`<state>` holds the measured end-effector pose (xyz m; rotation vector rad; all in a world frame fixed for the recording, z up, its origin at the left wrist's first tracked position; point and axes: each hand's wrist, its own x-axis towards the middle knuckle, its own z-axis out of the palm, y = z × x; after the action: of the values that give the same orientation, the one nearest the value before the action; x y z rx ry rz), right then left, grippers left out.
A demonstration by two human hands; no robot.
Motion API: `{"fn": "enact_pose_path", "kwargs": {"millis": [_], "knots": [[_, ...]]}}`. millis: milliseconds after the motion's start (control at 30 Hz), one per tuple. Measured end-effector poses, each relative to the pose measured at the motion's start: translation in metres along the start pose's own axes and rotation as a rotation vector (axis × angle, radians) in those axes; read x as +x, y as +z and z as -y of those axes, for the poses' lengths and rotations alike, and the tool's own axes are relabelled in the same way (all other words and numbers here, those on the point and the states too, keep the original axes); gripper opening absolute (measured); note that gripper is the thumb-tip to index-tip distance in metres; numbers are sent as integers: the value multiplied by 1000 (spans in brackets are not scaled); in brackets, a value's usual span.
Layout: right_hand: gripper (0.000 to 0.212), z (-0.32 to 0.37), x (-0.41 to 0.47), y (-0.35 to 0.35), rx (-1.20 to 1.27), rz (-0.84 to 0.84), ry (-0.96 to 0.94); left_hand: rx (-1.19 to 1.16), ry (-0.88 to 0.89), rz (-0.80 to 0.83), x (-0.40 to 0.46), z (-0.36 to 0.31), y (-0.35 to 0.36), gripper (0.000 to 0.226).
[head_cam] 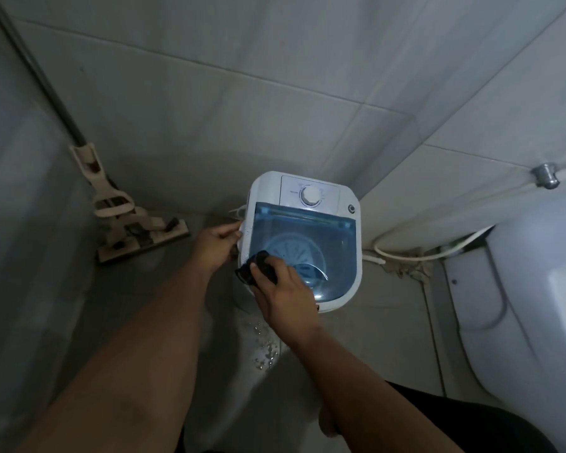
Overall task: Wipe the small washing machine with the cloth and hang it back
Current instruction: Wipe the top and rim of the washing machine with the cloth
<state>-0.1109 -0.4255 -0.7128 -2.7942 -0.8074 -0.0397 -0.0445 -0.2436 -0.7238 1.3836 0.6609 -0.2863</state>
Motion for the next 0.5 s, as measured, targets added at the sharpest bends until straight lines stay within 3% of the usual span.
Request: {"fn": "enact_pose_path", "kwargs": {"millis": [333, 500], "knots": [[43, -4, -27, -4, -42, 88, -89, -68, -68, 55, 7, 1, -7, 33], [42, 0, 7, -9, -131, 131, -119, -83, -79, 64, 10, 3, -7, 34]]}}
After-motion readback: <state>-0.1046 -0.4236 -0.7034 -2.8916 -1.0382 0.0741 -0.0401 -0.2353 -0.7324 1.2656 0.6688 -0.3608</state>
